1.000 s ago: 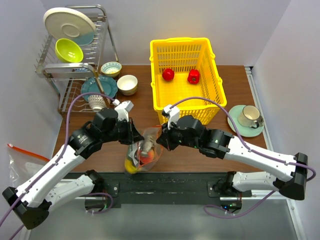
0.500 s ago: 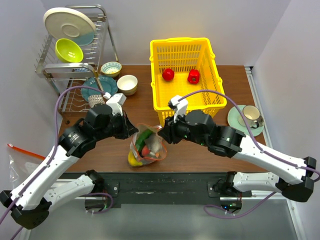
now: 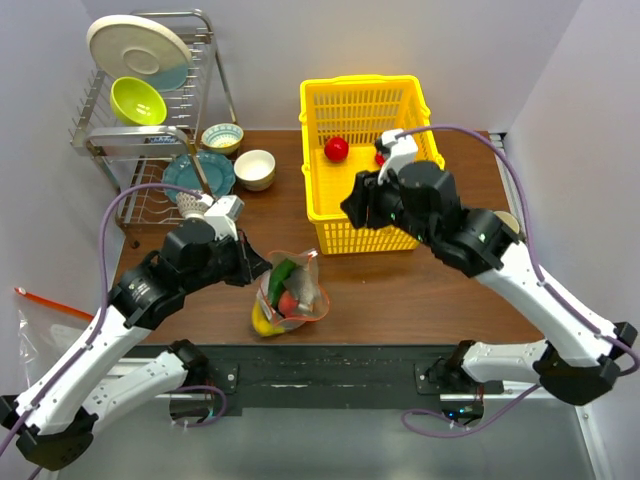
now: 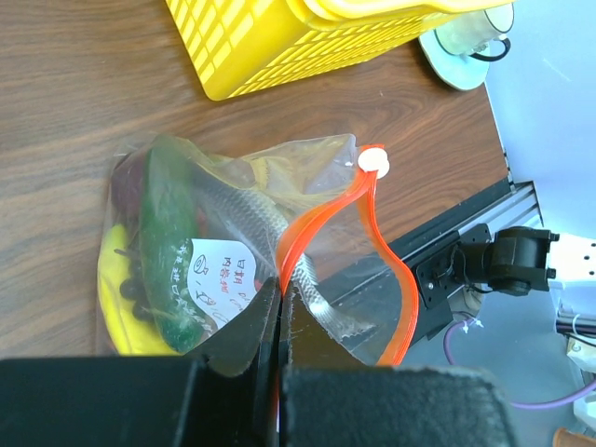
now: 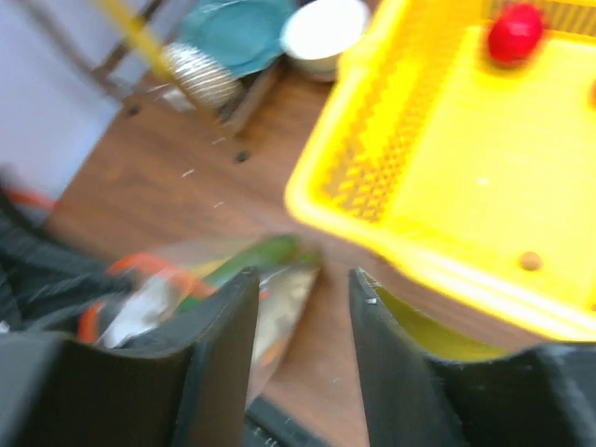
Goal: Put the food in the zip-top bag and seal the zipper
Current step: Move the bin to the center of the board.
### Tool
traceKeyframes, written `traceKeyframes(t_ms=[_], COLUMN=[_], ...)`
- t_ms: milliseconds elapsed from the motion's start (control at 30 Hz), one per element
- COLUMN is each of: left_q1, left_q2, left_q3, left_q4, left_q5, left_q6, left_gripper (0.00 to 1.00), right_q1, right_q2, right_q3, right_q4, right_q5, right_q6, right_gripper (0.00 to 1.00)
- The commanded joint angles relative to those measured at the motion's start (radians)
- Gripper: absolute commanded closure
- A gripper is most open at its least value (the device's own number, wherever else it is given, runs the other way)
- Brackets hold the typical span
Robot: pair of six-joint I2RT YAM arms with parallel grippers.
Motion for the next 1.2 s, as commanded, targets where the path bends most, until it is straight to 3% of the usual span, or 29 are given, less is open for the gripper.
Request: traceKeyframes(t_ms=[0,167,300,500,633,800,1000,1067,1167], left_q1=[0.000,0.000,0.000,-0.002,0.000,-0.001,-0.002,-0.002,0.000], left_q2=[-0.024,-0.032,-0.026,-0.008,-0.011,-0.020,-0.009,-0.001,0.006], left_q3=[-0.021,-0.017,0.000,0.003,0.006,0.011,0.023,0.026,0.039], left_q4=[0.066,0.062,0.041,0.041,0.046,0.046,0.033,0.030,0.027], left_q5=[0.009,0.000,-0.017,-0.019,-0.016,-0.029,-0.026,-0.028,-0.034], left_q6=[0.001,0.001,-0.001,-0.008,-0.013,-0.018,-0.018,-0.016,-0.019], left_gripper=[1.00,1.00,1.00,1.00,1.00,1.00,1.00,1.00,1.00], right_q1=[-0.125,-0.271,-0.348,-0.434,-0.452,-0.474,-0.584,-0.616,-0.616], right_q2=[0.078,0.253,0.396,0.621,0.746,0.879,1.009,1.060,1.158], right_q3=[0.080,0.182,0.291,0.423,0.505,0.607,0.586,0.556,0.641], right_q4=[-0.015,-0.018,-0.008,0.025,0.060,0.109,0.337,0.469,0.509], right_q5=[-0.061,-0.108,-0.112,-0.199,-0.218,-0.124,-0.395,-0.435,-0.403], right_q6=[-0.019,-0.050,-0.056,-0.021,0.018,0.117,0.269,0.321,0.329], right_gripper=[0.42,0.38,0.20,0.02,0.02,0.02,0.01,0.02,0.02])
